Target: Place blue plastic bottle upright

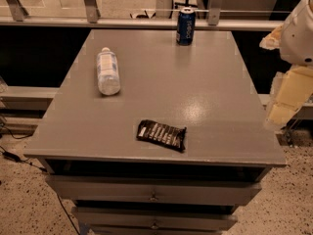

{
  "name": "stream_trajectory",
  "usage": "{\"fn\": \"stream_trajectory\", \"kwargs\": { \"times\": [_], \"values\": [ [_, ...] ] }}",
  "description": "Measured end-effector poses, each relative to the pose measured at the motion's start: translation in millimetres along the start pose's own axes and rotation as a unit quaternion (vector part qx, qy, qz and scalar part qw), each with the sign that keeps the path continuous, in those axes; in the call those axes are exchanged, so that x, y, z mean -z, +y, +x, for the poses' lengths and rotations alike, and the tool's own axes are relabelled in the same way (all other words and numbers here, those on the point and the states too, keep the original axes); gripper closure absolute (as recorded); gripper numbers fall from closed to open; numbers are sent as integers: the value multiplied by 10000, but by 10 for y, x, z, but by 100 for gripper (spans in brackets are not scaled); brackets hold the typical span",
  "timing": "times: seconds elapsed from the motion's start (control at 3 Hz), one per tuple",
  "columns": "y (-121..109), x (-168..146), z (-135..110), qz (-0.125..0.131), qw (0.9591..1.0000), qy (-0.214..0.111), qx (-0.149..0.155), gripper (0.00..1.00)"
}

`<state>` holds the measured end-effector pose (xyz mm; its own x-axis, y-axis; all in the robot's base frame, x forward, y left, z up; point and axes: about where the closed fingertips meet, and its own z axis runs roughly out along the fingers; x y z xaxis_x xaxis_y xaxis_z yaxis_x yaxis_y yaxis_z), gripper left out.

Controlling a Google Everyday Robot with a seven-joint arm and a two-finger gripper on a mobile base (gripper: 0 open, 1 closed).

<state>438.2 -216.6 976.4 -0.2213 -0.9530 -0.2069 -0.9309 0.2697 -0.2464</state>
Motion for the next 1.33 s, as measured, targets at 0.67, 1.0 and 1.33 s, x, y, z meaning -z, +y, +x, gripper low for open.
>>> {"fn": "stream_trajectory", "kwargs": {
  "times": [0.67, 1.0, 1.33],
  "values": [
    [-50, -80, -110, 0, 10000, -43, -56, 0],
    [-294, -456, -668, -45, 9990, -273, -343, 0],
    [-583, -859, -1439, -148, 9942, -646, -853, 0]
  ]
}}
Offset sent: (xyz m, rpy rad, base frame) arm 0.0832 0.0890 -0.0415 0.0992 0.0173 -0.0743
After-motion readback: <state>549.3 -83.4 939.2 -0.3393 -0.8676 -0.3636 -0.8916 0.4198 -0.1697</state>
